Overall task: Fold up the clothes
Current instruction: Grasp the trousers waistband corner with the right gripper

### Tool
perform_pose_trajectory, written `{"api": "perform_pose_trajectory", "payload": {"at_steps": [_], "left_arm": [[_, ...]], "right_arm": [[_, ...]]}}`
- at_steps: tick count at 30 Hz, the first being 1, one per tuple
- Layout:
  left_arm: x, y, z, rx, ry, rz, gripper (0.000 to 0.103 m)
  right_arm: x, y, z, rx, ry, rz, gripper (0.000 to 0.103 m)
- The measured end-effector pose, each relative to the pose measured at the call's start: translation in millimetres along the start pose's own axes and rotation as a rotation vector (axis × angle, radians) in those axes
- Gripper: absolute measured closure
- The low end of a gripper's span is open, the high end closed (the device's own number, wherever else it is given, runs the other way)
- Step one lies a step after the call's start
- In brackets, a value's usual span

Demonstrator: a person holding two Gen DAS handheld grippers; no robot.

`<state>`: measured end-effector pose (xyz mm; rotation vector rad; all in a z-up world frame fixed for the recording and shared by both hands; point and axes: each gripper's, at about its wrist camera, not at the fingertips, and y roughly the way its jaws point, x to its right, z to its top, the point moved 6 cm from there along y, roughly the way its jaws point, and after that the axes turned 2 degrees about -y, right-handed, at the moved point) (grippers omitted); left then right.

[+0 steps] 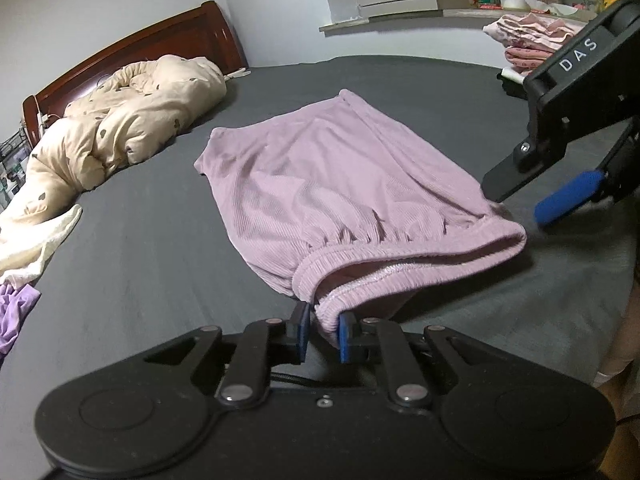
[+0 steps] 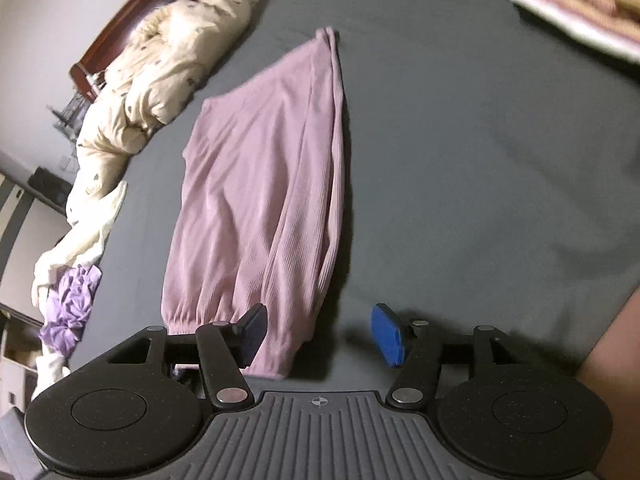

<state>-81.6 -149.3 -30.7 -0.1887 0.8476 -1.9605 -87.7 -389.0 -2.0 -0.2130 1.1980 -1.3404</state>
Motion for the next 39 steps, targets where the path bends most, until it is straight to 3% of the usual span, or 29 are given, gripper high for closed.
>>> {"api": "perform_pose_trajectory", "payload": {"at_steps": [2,3,4,8,14,16,18,22,26,33,35,36,39], "left_arm": [[0.6,-8.2,0.4,0.014,-0.001,-0.004,0.063],[1.0,-12.8,0.6,0.022,-0.001,-0.006,0.043],[1.4,-17.5,0.8,0.030,0.000,-0.008,0.031],[11.1,-42.6,5.3,0.083,0.017,-0.049,0.031],[45.3,-52.1,33.9,0.169,0.044,-0.189,0.031],[56.1,-42.9,45.2,0.182,0.036,-0.220,0.031],[62.2,-27.6,53.7,0.168,0.010,-0.242,0.031],[62.9,1.9,61.1,0.096,-0.094,-0.286,0.035],[56.9,20.0,60.8,0.039,-0.178,-0.298,0.036],[48.3,34.3,55.7,-0.016,-0.272,-0.343,0.044],[46.8,35.9,55.2,-0.022,-0.279,-0.353,0.045],[45.8,36.5,55.0,-0.023,-0.285,-0.359,0.047],[43.5,36.7,56.0,-0.020,-0.301,-0.375,0.047]], "right_arm": [[-3.6,-5.0,12.7,0.021,-0.067,-0.016,0.044],[-5.5,-7.6,19.1,0.032,-0.101,-0.023,0.044],[-10.3,-9.5,28.7,0.048,-0.143,-0.039,0.044],[-32.6,-12.3,73.9,0.093,-0.300,-0.092,0.045],[-72.8,9.2,169.1,0.107,-0.541,-0.173,0.046],[-76.8,29.7,197.8,0.046,-0.573,-0.179,0.064],[-78.1,52.8,221.6,-0.020,-0.589,-0.204,0.067],[-81.6,97.6,248.4,-0.077,-0.662,-0.308,0.068],[-82.9,144.1,270.9,-0.100,-0.599,-0.338,0.068],[-68.7,226.4,300.7,-0.133,-0.631,-0.534,0.069],[-58.0,239.7,308.8,-0.140,-0.601,-0.551,0.077],[-53.8,245.4,311.1,-0.151,-0.592,-0.551,0.087],[-48.3,255.4,316.1,-0.156,-0.582,-0.549,0.087]]}}
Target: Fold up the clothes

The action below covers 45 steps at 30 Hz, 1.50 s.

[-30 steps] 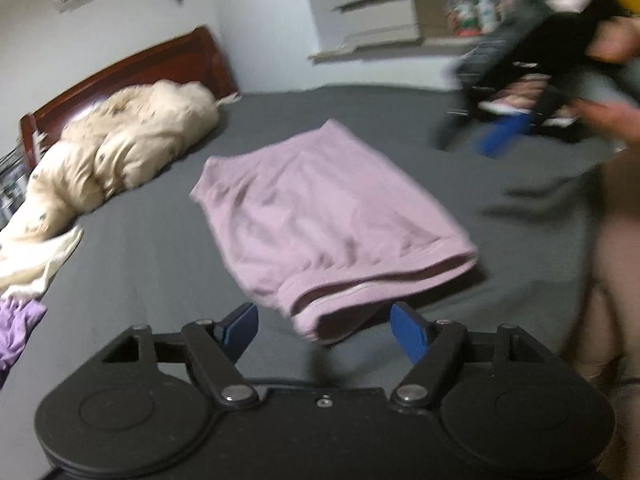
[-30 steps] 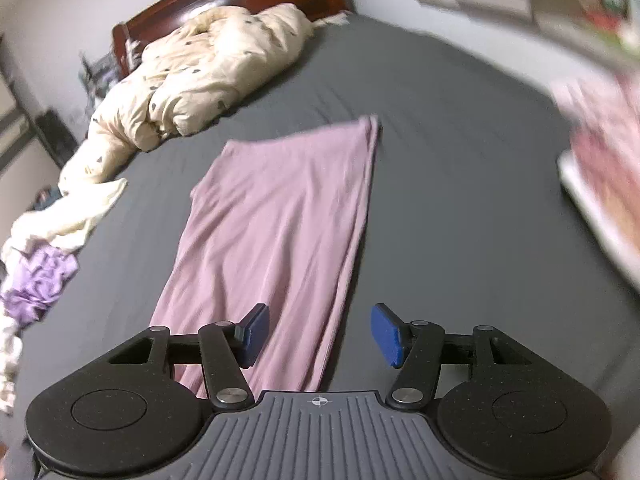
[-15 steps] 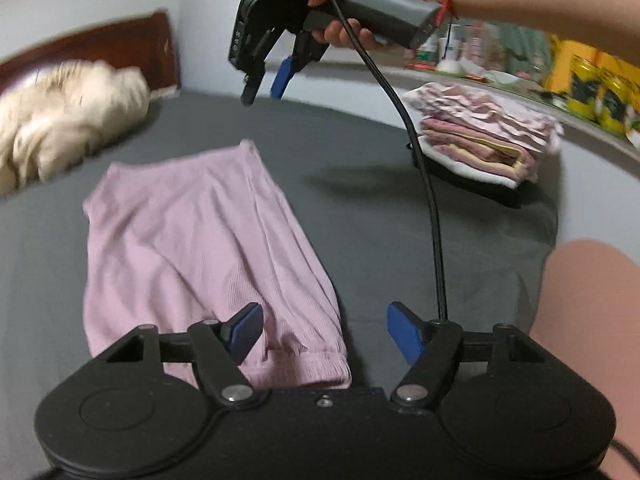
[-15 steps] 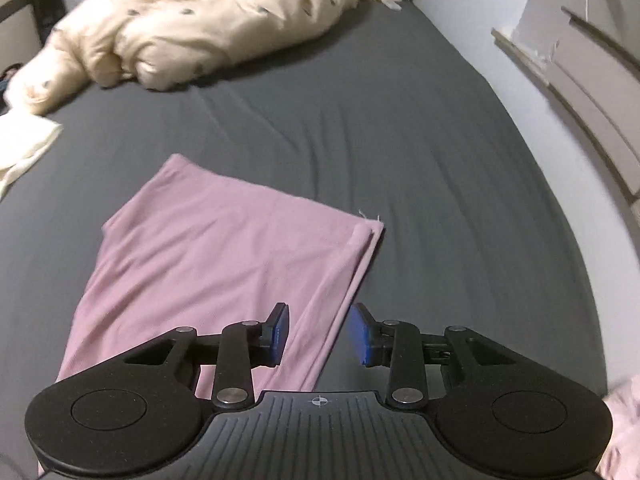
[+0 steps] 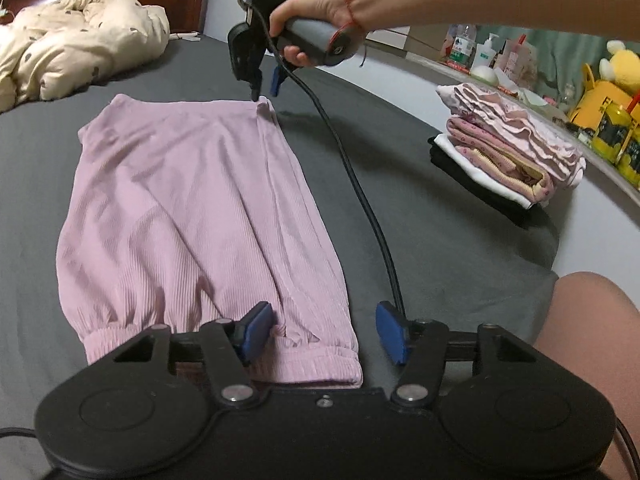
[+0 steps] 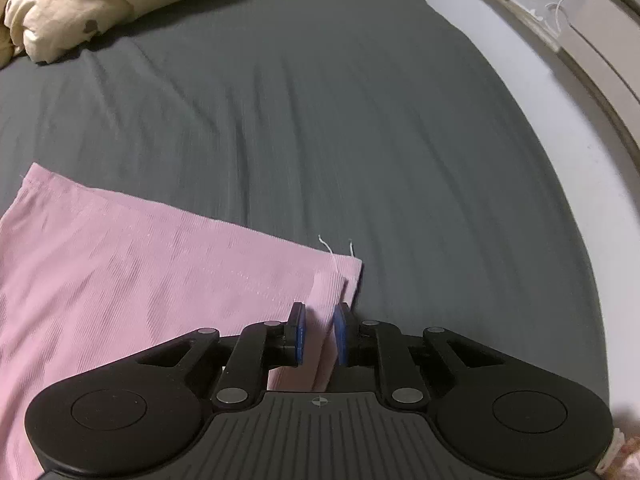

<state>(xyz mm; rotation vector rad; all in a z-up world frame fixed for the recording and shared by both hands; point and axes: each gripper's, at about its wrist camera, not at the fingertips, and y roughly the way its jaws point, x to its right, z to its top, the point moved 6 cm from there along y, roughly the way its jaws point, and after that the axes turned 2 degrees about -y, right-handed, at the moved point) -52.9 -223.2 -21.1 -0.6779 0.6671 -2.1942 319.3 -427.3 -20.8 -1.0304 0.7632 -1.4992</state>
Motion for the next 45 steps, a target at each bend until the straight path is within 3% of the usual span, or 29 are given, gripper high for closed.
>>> {"api": "perform_pose_trajectory", "payload": {"at_steps": [5,9,12,15,16,21,24,27,34,38,45], "left_arm": [[7.4,-4.2,4.5,0.010,0.037,-0.007,0.048],[13.1,-2.4,5.5,0.005,0.061,-0.009,0.048],[10.6,2.7,2.0,-0.016,0.049,-0.010,0.051],[7.0,3.0,0.0,-0.024,0.038,-0.011,0.053],[6.0,2.6,0.0,-0.021,0.034,-0.012,0.054],[3.5,0.8,0.8,-0.004,0.025,-0.014,0.075],[3.2,-1.6,2.5,0.008,0.030,-0.015,0.083],[2.3,-6.7,4.8,0.031,0.035,-0.002,0.089],[7.5,-21.6,13.4,0.087,0.095,0.038,0.090],[22.7,-17.3,11.5,0.081,0.164,0.027,0.090],[29.9,-1.9,-3.7,0.016,0.171,-0.001,0.090]], "right_arm": [[-7.1,-0.9,8.4,0.035,-0.062,-0.014,0.087],[-10.6,4.7,8.1,-0.006,-0.083,-0.021,0.087],[-11.0,17.6,6.4,-0.057,-0.057,-0.075,0.087],[-5.9,21.8,5.1,-0.053,-0.039,-0.067,0.087],[-4.0,22.1,4.6,-0.049,-0.033,-0.064,0.092],[5.2,16.2,4.6,-0.023,-0.015,-0.042,0.095],[8.3,7.1,8.5,-0.002,-0.003,-0.011,0.095],[7.1,-9.2,19.5,0.046,0.040,0.091,0.095],[26.6,-43.3,41.2,0.167,0.219,0.320,0.096],[52.0,-30.4,29.4,0.120,0.333,0.322,0.096],[84.2,-1.4,2.3,0.056,0.475,0.342,0.095]]}}
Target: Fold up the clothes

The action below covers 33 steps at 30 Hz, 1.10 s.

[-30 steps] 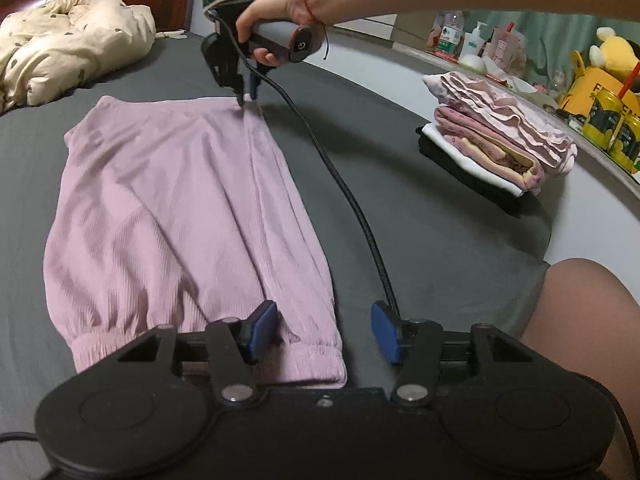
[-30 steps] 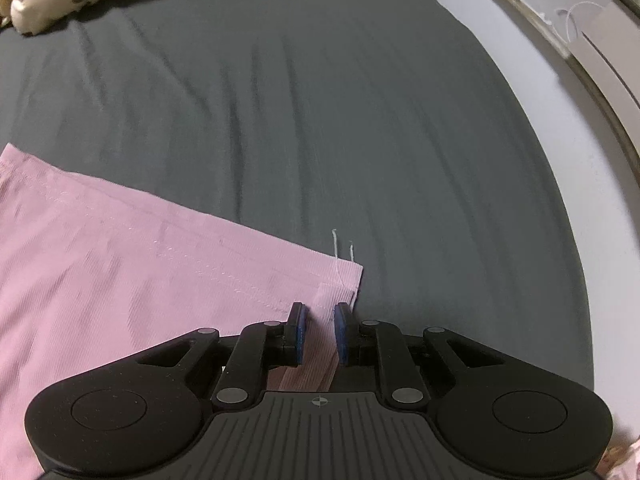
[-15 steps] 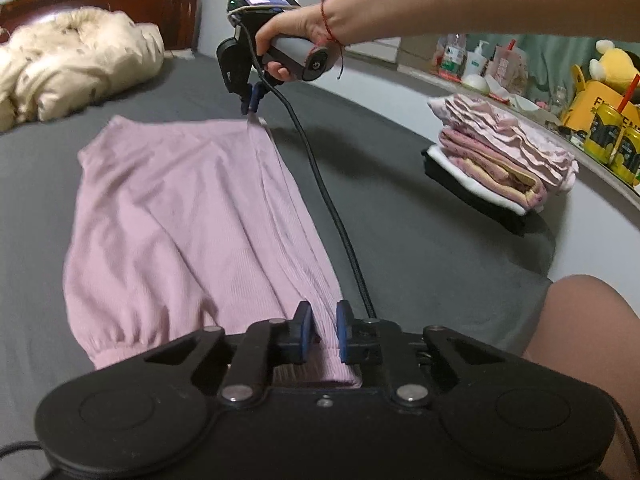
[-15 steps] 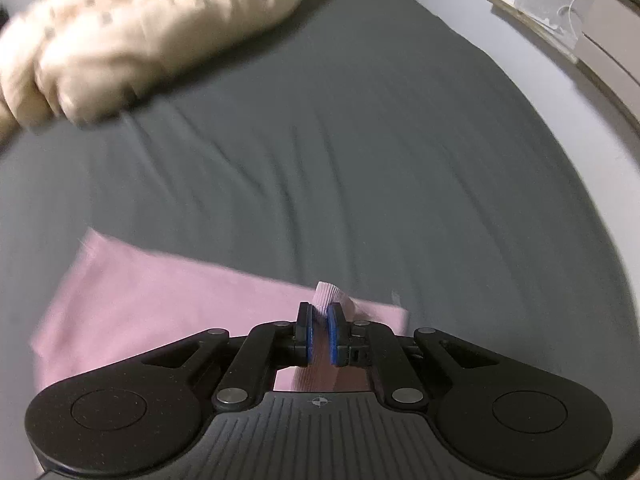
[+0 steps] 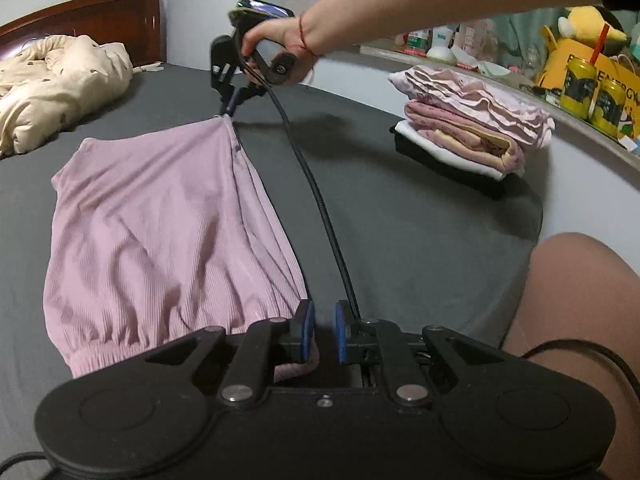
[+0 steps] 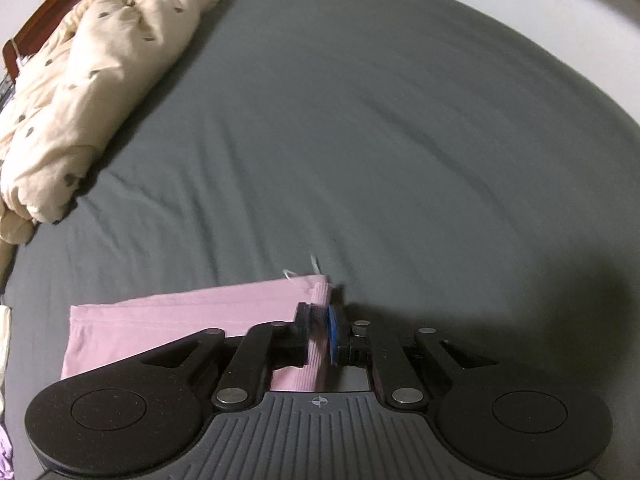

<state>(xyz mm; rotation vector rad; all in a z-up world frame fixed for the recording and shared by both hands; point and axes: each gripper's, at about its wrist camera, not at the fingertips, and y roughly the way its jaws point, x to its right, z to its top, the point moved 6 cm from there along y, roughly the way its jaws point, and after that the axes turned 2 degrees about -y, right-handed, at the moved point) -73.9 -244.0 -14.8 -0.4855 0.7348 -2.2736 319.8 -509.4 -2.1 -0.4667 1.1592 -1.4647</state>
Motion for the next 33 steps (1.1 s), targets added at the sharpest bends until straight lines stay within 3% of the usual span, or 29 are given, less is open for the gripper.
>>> {"api": "perform_pose_trajectory", "payload": {"at_steps": [5,8,11,13,18,21,22,28,33], "left_arm": [[-0.2,-6.7,5.2,0.009,-0.008,0.002,0.090],[1.7,-12.2,9.4,0.024,0.002,0.014,0.087],[-0.5,-12.9,10.9,0.035,0.011,0.045,0.070],[-3.5,-8.6,9.8,0.026,0.006,0.056,0.068],[-7.4,6.5,1.1,-0.010,-0.029,0.033,0.069],[-9.9,6.2,-0.8,0.007,-0.035,0.034,0.089],[-10.4,4.4,-0.8,0.012,-0.029,0.029,0.090],[1.0,1.0,-5.0,-0.004,0.087,0.052,0.090],[5.8,4.5,-7.2,-0.010,0.096,0.065,0.080]], "right_arm": [[9.6,1.8,5.9,-0.023,0.025,0.063,0.094],[12.2,-5.3,6.0,-0.013,-0.027,0.056,0.094],[5.4,-10.3,3.7,-0.020,-0.076,0.090,0.094],[0.6,-15.1,-1.7,-0.049,-0.090,0.121,0.094],[-7.2,-50.5,-47.0,-0.091,-0.118,0.230,0.094],[-17.8,-73.5,-83.8,-0.140,-0.142,0.328,0.094],[-19.9,-81.7,-99.1,-0.162,-0.162,0.337,0.094],[-24.3,-108.5,-181.9,-0.280,-0.232,0.318,0.094],[-28.8,-112.9,-210.7,-0.286,-0.238,0.340,0.094]]}}
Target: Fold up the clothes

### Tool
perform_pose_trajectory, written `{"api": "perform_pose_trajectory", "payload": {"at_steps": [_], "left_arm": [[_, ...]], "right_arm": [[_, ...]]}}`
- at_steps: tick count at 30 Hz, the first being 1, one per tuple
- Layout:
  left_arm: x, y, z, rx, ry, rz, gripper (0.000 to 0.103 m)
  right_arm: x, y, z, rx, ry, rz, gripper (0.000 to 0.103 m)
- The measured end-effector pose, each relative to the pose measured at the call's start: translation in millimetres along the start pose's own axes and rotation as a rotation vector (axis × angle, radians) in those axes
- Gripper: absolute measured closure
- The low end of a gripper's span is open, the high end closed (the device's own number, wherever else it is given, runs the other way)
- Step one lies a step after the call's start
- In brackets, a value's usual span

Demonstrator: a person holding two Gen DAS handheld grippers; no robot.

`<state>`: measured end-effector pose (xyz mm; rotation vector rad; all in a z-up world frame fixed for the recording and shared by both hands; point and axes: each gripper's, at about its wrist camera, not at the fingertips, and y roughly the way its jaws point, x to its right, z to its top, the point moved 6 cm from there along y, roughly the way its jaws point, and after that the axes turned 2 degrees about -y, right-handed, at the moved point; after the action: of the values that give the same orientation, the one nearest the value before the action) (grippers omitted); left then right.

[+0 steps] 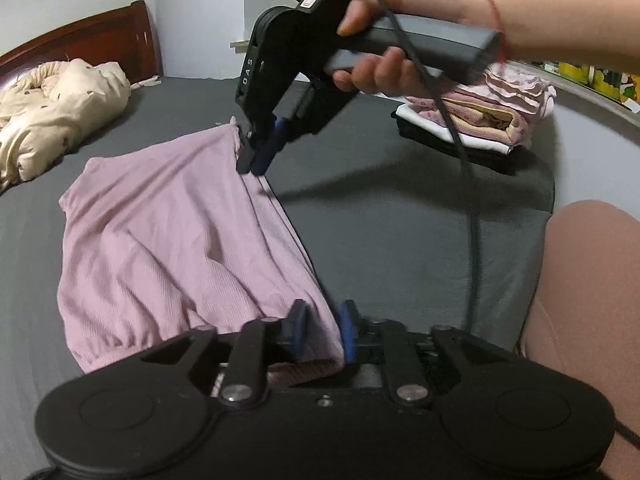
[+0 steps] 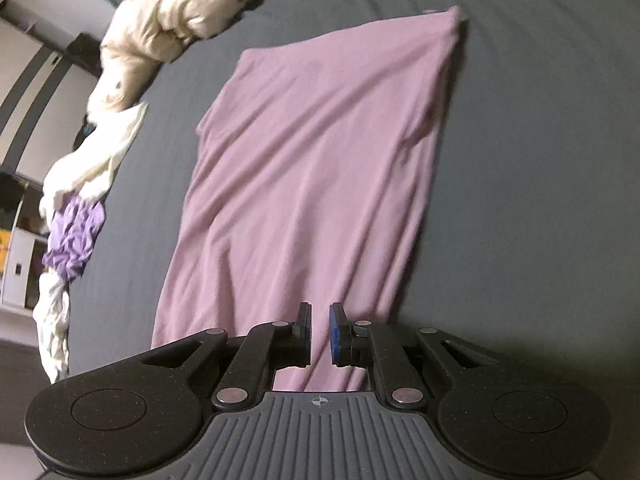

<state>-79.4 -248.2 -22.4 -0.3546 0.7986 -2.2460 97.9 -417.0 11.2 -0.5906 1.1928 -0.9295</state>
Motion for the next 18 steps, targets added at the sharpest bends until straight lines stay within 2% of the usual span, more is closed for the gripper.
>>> {"api": "perform_pose_trajectory", "payload": {"at_steps": [4,7,11,13,15,17,18], "left_arm": [[6.3,2.5,0.8,-0.002,0.010,0.004,0.071],[9.3,-0.1,0.8,0.007,0.015,-0.003,0.068],[3.9,-17.7,1.2,0.022,0.001,-0.010,0.065],[-1.5,-31.1,-0.7,0.032,0.000,0.001,0.059],[-9.7,-45.2,-5.5,0.036,0.007,0.020,0.056],[-20.0,-60.2,-14.3,0.031,0.020,0.043,0.051],[-24.6,-65.7,-19.2,0.024,0.033,0.060,0.045]], "right_arm": [[-11.8,17.5,-11.1,-0.034,-0.041,-0.018,0.094],[-3.0,24.9,-13.8,-0.029,-0.037,-0.099,0.095],[11.7,9.3,-17.1,0.006,-0.034,-0.181,0.094],[12.8,-1.4,-23.8,0.007,-0.042,-0.158,0.094],[6.6,-13.8,-34.9,0.011,-0.060,-0.089,0.094],[-12.3,-22.7,-53.7,0.055,-0.127,-0.032,0.094],[-21.8,-27.3,-63.2,0.077,-0.160,-0.004,0.094]]}}
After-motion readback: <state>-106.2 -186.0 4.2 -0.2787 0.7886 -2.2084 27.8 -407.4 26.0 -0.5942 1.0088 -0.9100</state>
